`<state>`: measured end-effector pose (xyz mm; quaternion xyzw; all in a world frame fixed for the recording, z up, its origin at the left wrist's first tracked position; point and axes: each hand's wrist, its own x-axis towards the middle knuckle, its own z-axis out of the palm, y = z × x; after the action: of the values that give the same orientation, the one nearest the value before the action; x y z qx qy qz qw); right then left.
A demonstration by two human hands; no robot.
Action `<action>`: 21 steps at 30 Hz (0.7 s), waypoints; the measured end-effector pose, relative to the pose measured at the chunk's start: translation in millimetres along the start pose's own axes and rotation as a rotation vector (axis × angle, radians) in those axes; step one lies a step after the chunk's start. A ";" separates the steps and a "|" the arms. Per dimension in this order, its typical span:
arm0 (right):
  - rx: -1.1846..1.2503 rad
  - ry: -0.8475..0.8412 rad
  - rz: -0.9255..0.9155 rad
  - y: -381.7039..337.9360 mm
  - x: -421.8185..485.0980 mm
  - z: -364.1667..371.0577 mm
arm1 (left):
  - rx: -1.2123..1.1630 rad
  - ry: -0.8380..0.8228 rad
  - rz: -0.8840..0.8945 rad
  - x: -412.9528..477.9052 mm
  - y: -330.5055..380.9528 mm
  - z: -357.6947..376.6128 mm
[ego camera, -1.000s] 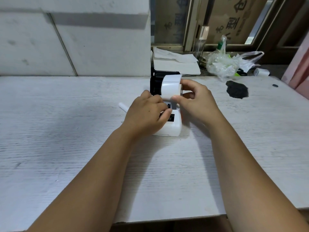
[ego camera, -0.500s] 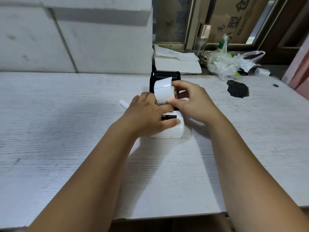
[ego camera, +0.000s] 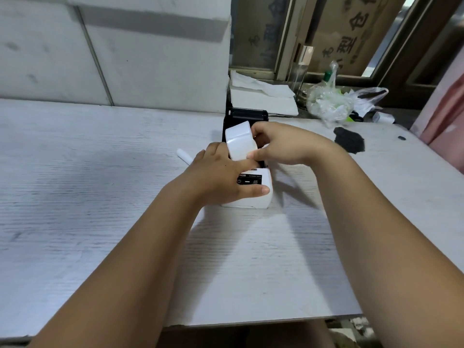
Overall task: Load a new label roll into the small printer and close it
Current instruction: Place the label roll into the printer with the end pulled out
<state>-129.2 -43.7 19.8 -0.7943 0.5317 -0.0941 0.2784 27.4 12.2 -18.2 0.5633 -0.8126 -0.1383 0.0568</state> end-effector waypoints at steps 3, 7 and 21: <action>-0.257 -0.052 0.005 -14.4 -0.7 -8.4 | -0.002 -0.003 -0.007 -0.9 0.3 1.3; -0.386 -0.097 0.004 -20.5 2.4 -5.5 | -0.031 0.004 -0.012 -1.7 1.1 0.9; -0.012 0.246 0.049 1.2 -11.4 35.6 | -0.028 -0.008 -0.042 -0.7 3.0 1.9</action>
<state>-119.1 -21.6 -8.7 -0.7653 0.5816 -0.1805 0.2086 24.5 14.0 -19.1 0.5790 -0.7986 -0.1533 0.0584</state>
